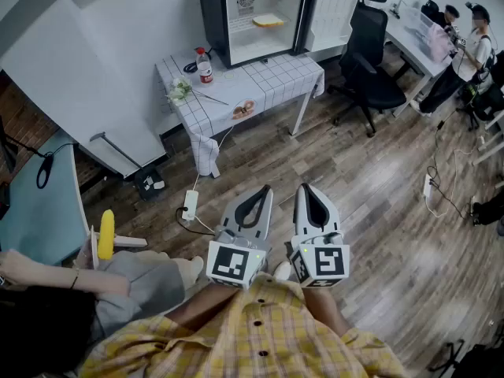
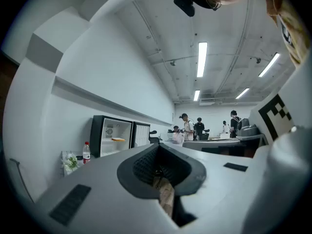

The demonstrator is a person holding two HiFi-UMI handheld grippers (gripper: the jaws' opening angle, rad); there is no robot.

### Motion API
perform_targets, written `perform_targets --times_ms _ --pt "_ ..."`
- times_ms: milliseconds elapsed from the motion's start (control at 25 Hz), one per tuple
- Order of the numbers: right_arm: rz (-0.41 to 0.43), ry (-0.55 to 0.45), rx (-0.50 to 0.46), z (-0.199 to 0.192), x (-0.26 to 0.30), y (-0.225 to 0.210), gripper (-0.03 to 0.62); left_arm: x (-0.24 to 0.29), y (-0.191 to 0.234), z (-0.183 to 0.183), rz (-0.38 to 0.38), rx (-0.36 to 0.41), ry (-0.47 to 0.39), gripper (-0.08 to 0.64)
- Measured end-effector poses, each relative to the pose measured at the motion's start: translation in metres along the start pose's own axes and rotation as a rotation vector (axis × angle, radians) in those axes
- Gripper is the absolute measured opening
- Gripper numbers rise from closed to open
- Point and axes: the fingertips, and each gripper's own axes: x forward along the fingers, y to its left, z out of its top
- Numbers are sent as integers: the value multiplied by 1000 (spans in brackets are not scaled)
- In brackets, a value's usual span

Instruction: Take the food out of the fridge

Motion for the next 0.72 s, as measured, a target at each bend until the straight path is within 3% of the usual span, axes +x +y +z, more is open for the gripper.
perform_targets --times_ms 720 --pt "-39 -11 3 2 4 20 6 -10 20 4 -24 31 3 5"
